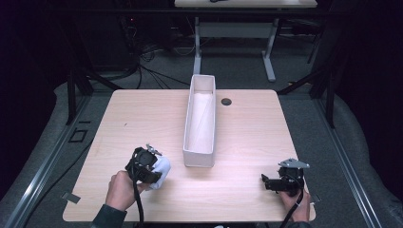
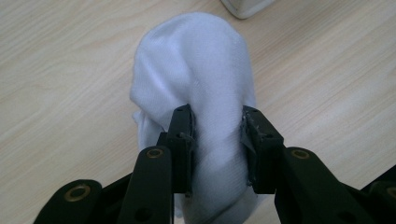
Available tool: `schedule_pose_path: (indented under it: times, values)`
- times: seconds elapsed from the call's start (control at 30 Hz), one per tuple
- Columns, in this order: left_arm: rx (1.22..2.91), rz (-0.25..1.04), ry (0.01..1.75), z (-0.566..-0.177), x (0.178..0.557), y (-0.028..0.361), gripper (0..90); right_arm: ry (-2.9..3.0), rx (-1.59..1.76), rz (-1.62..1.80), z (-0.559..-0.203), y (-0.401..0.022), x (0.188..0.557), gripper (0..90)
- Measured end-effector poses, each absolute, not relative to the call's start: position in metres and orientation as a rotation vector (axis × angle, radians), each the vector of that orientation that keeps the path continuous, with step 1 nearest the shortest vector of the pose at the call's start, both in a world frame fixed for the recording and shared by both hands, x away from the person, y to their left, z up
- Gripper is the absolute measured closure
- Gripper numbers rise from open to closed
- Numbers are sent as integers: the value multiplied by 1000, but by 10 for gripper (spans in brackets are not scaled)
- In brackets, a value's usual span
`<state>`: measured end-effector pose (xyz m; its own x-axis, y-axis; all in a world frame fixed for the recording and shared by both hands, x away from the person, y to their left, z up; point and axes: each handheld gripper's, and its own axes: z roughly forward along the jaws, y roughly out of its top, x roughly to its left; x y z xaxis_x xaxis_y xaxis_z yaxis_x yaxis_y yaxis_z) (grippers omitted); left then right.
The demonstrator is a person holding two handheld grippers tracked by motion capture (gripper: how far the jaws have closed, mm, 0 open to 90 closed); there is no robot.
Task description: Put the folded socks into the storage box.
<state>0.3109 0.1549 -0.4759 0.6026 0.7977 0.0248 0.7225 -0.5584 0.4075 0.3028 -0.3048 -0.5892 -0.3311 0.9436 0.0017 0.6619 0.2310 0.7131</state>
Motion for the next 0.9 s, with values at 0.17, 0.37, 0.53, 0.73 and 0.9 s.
schedule_pose_path:
  times: [0.17,0.37,0.53,0.73,0.9]
  values:
    - [2475,307,1217,-469,313,155,670,2077,1473,873,-589,-305,303,19]
    - [2470,325,1212,-461,315,156,670,2077,1473,872,-589,-305,303,19]
    - [2465,347,1204,-452,318,156,670,2077,1473,872,-589,-305,303,19]
    - [2462,360,1190,-443,320,155,670,2078,1473,873,-589,-305,303,19]
    - [2458,370,1185,-438,322,154,670,2078,1473,872,-589,-305,303,19]
